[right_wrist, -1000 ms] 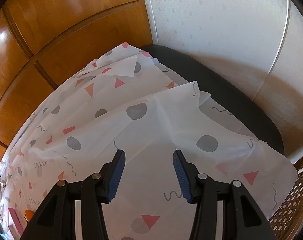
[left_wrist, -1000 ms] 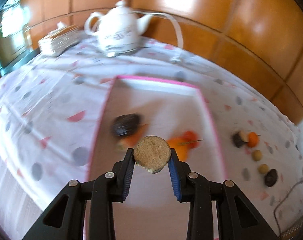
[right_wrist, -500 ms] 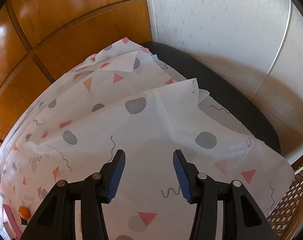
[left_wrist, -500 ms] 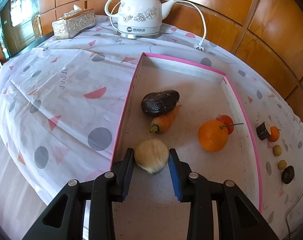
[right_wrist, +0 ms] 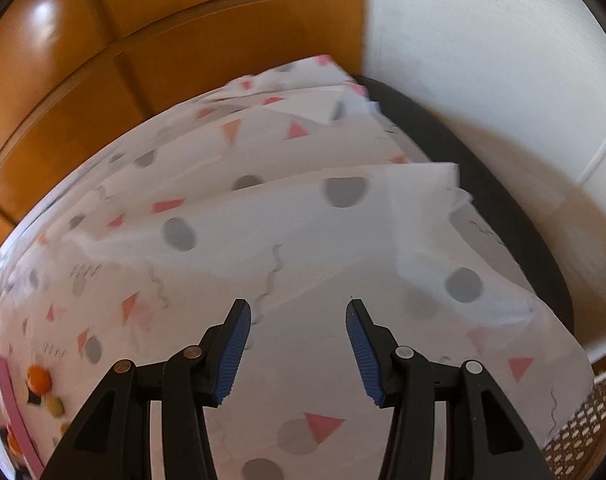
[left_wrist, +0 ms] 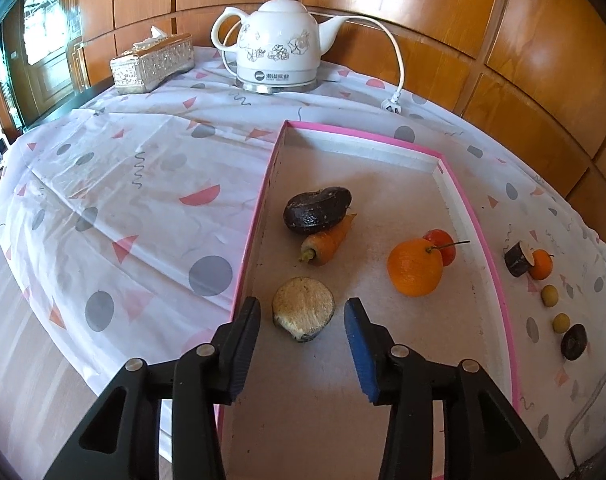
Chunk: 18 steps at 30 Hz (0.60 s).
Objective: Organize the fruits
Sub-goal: 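Withdraw the left tool while moving the right tool to the small yellow fruit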
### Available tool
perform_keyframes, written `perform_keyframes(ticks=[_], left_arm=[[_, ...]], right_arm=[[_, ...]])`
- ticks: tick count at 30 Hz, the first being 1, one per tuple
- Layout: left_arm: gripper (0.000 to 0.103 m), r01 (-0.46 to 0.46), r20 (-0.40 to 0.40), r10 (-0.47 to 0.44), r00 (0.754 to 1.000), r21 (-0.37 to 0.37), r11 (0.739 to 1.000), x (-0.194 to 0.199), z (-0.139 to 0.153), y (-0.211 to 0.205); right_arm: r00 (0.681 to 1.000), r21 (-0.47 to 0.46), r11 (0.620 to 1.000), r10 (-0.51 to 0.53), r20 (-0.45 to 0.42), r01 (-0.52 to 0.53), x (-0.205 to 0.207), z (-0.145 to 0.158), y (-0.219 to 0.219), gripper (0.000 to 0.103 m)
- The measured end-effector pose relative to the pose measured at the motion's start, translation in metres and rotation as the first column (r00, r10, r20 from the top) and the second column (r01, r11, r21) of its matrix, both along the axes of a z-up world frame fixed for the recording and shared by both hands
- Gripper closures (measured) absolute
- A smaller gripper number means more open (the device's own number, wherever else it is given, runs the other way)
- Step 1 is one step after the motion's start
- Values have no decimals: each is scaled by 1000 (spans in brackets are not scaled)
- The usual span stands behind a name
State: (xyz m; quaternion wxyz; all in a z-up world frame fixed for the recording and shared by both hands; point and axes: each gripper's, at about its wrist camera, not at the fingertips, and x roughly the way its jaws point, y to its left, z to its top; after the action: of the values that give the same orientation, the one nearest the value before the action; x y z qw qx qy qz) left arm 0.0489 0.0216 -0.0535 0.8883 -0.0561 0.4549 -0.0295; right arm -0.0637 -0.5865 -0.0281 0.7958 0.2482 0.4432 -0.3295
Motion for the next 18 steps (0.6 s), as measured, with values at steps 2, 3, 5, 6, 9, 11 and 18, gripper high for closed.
perform_keyframes(ticks=[2, 3, 5, 6, 9, 11, 18], left_arm=[[57, -3, 4, 3, 1000, -2, 1000, -2, 2, 1], [55, -3, 6, 3, 1000, -1, 1000, -2, 2, 1], [54, -5, 12, 5, 1000, 1, 1000, -4, 4, 2], [53, -7, 16, 7, 1000, 1, 1000, -5, 5, 3], [53, -4, 21, 4, 1000, -2, 1000, -8, 7, 4], [53, -3, 23, 3, 1000, -1, 1000, -9, 8, 4], [44, -12, 60, 11, 998, 19, 1000, -15, 17, 8]], right_arm=[[998, 5, 998, 63, 19, -64, 6, 2, 9, 53], [995, 9, 995, 95, 32, -96, 9, 3, 13, 53], [983, 8, 984, 176, 59, -176, 16, 6, 26, 53], [975, 2, 977, 210, 67, -211, 19, 7, 32, 53], [941, -18, 945, 328, 85, -328, 29, 12, 54, 53], [907, -33, 912, 411, 94, -410, 36, 15, 70, 53], [769, -72, 770, 637, 44, -634, 53, 9, 127, 53]])
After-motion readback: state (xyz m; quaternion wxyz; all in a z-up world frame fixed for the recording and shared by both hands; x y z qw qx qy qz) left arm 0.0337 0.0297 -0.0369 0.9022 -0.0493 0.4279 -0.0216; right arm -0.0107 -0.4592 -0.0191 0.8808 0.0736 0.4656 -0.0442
